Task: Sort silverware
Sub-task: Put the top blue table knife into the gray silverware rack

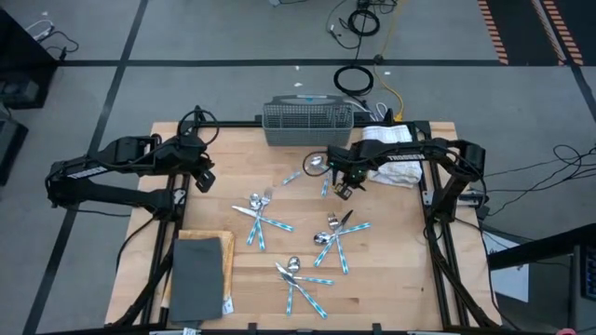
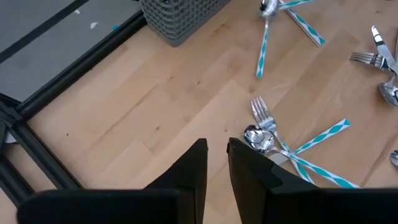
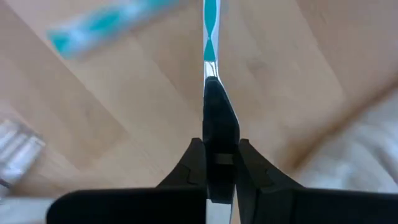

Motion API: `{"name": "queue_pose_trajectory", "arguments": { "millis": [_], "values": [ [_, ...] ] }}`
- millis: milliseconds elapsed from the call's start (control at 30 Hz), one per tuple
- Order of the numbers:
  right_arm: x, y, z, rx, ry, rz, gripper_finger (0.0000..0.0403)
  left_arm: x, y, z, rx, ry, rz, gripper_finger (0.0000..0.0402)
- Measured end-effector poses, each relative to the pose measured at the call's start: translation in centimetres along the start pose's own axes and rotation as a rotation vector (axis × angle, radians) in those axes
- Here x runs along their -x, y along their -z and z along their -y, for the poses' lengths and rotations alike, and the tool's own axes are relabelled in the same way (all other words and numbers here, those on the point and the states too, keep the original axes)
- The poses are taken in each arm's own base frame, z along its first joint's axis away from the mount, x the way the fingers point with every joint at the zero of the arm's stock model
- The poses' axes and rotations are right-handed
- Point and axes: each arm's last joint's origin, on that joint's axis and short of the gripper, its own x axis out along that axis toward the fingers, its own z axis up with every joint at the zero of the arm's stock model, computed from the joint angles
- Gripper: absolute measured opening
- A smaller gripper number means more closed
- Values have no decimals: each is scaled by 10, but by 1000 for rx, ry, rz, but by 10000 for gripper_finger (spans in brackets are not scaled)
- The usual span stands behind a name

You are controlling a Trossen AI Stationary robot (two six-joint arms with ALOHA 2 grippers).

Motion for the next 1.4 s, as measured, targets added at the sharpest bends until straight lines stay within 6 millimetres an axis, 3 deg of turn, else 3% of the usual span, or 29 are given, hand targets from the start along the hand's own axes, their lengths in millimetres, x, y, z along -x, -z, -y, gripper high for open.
{"name": "queue_pose_trajectory", "arguments": {
  "millis": [300,433,633,933,1067,1233,1400],
  "values": [
    [4,18,-8,82,177,-85,12,0,0,0,-1,-1,-2,70],
    [17,14,-14,118,262,-34,12,0,0,0,-1,-1,-2,70],
    [59,-10,-20,155,333,119,12,0,0,0,-1,-1,-3,70],
    [140,-36,-6,301,689,302,11,0,0,0,-7,-1,-3,70],
    [155,-43,8,463,887,251,11,0,0,0,-7,-2,-2,70],
    [159,-46,19,721,1148,49,11,0,0,0,-8,-3,-2,70],
    [163,-51,22,840,1265,-64,11,0,0,0,-7,-3,-2,70]
  ]
}}
